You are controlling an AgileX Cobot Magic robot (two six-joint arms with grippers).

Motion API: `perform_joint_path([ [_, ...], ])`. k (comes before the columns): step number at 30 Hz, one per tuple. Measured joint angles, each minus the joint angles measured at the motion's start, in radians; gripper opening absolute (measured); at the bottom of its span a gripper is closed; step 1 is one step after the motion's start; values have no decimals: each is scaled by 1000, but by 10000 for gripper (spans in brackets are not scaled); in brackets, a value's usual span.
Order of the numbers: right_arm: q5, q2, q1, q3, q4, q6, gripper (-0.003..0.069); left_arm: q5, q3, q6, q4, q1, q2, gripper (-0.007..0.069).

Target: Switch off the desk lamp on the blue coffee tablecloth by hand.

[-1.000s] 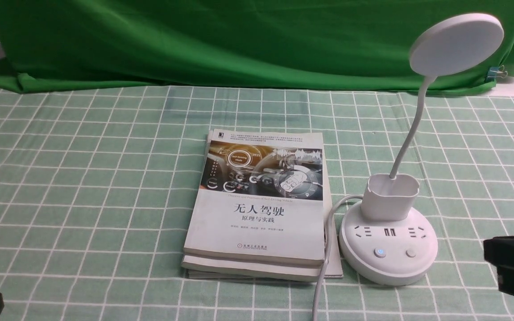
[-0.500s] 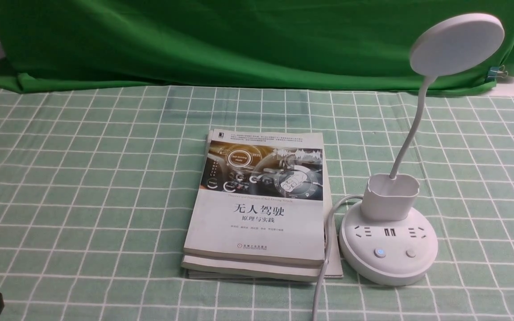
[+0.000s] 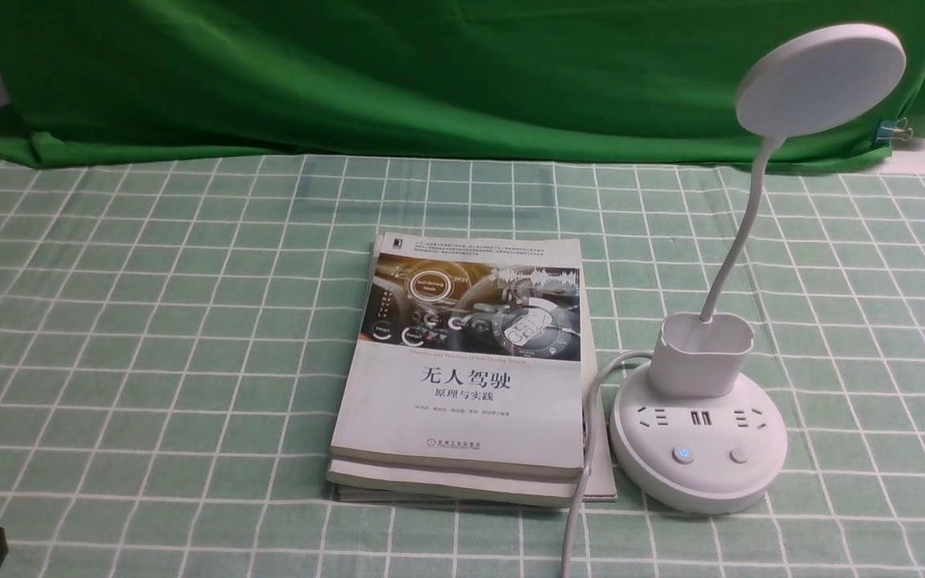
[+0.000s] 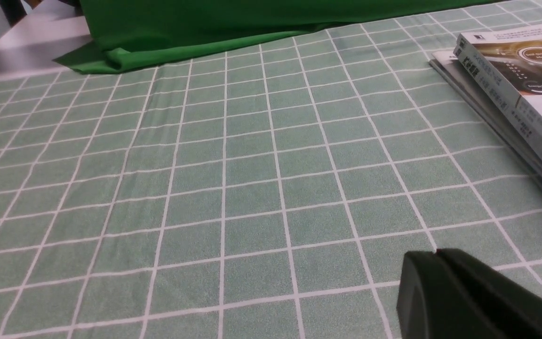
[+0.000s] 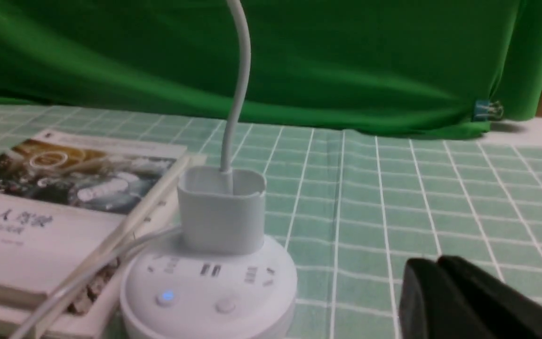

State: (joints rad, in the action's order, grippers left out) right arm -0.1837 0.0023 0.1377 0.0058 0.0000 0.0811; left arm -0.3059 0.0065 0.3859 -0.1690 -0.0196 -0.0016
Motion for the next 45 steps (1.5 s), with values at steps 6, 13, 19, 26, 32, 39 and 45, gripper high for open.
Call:
perform_joint_path([
  [6,-49,0,0,0,0,-2,29,0,0,0,0,0,0,0],
  [13,-56,0,0,0,0,-22,33,0,0,0,0,0,0,0],
  [19,-58,0,0,0,0,-32,43,0,0,0,0,0,0,0],
  [26,-59,0,0,0,0,-32,59,0,0,0,0,0,0,0],
  [32,-59,0,0,0,0,-32,74,0,0,0,0,0,0,0],
  [39,-59,0,0,0,0,-32,90,0,0,0,0,0,0,0],
  [45,-59,0,0,0,0,-32,104,0,0,0,0,0,0,0],
])
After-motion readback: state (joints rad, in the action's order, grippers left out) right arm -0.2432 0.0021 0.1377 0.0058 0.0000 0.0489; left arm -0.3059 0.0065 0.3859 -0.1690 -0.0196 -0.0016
